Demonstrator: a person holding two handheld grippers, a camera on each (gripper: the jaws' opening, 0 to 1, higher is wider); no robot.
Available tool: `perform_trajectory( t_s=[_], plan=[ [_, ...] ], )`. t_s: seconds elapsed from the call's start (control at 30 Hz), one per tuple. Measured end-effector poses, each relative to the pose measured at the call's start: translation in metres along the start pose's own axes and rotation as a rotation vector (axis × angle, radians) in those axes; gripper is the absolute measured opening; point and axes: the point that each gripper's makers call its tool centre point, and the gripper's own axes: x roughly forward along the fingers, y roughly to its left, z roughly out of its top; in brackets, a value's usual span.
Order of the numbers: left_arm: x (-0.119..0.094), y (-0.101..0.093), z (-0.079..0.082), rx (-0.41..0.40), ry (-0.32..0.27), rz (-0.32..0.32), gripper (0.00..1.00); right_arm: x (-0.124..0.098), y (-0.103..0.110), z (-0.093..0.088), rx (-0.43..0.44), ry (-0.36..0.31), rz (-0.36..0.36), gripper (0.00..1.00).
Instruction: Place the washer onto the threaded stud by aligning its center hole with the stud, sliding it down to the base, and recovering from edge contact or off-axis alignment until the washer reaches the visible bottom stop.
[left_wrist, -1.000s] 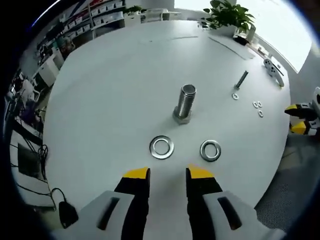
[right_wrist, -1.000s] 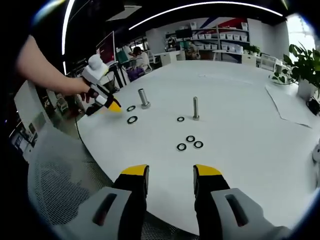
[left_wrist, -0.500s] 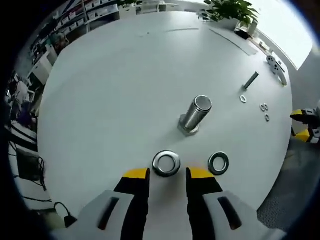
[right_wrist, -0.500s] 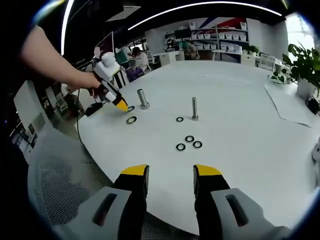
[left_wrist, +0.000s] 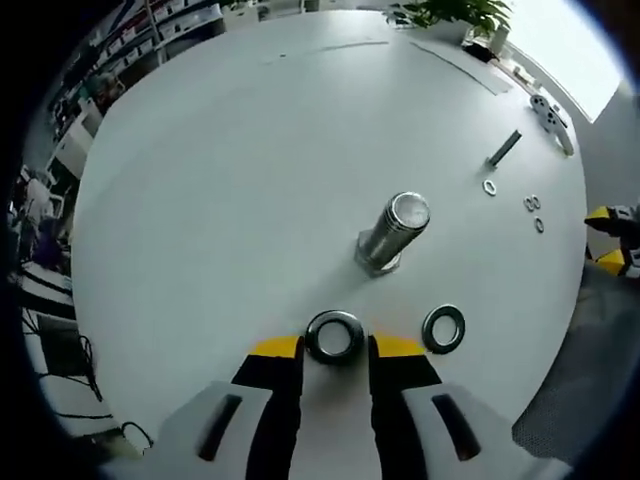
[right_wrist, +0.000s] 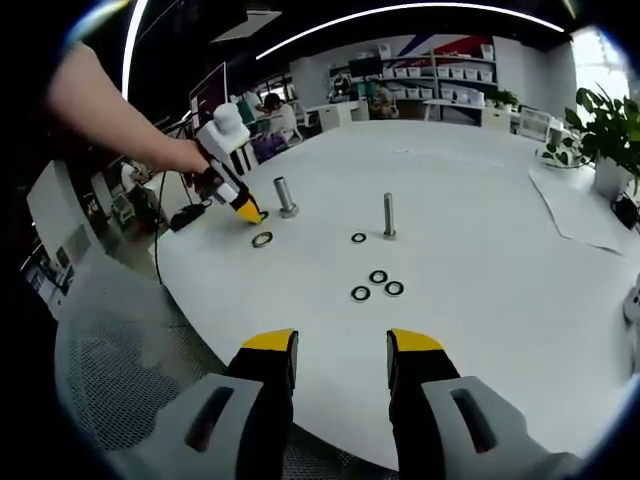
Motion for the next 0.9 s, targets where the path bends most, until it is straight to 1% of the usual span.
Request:
perform_trajectory(
  t_s=[0.03, 0.13, 0.2, 0.23, 0.27, 0.3, 0.33, 0.43, 0.53, 0.63, 0.83, 0.9],
  plan=[
    [0.0004, 0.0014, -0.0006, 0.026, 0.01, 0.004, 0.22, -0.0001, -0.0002, -0.0001, 0.0, 0.001, 0.0, 0.38],
    [0.0004, 0.001, -0.0008, 0.068, 0.032, 0.01, 0.21, 0.0003, -0.0003, -0.0004, -0.001, 0.002, -0.001, 0.38],
    [0.001, -0.0016, 0.0013, 0.178, 0.04, 0.01, 0.21, 0.0003, -0.0003, -0.0006, -0.001, 0.003, -0.002, 0.38],
    [0.0019, -0.0048, 0.0027, 0.208, 0.042, -0.005, 0.21, 0.0002, -0.0004, -0.0006, -0.001, 0.004, -0.002, 0.38],
    [0.0019, -0.0053, 0.0025, 0.178, 0.052, -0.007, 0.21, 0.0002, -0.0004, -0.0005, 0.0, 0.003, -0.003, 0.38],
    [0.0021, -0.0033, 0.0026, 0.173, 0.075, -0.011, 0.21, 0.0004, -0.0008, -0.0005, 0.001, 0.002, -0.004, 0.38],
    [0.0024, -0.0026, 0.0029, 0.178, 0.085, -0.014, 0.22, 0.0003, -0.0008, -0.0004, 0.001, 0.002, -0.004, 0.38],
    [0.0028, -0.0043, 0.0023, 0.213, 0.141, -0.02, 0.22, 0.0002, -0.0013, -0.001, 0.001, 0.005, -0.006, 0.38],
    [0.0027, -0.0045, 0.0032, 0.192, 0.171, -0.017, 0.22, 0.0, -0.0017, -0.001, 0.002, 0.004, -0.008, 0.38],
    [0.0031, -0.0037, 0.0038, 0.158, 0.171, -0.018, 0.24, 0.0, -0.0021, -0.0007, 0.003, 0.003, -0.009, 0.38],
    [0.0041, -0.0035, 0.0052, 0.158, 0.171, -0.009, 0.25, 0.0, -0.0025, -0.0005, 0.009, 0.001, -0.01, 0.38],
    [0.0041, -0.0032, 0.0061, 0.136, 0.164, -0.009, 0.25, 0.0, -0.0024, -0.0003, 0.009, 0.001, -0.01, 0.38]
  ],
)
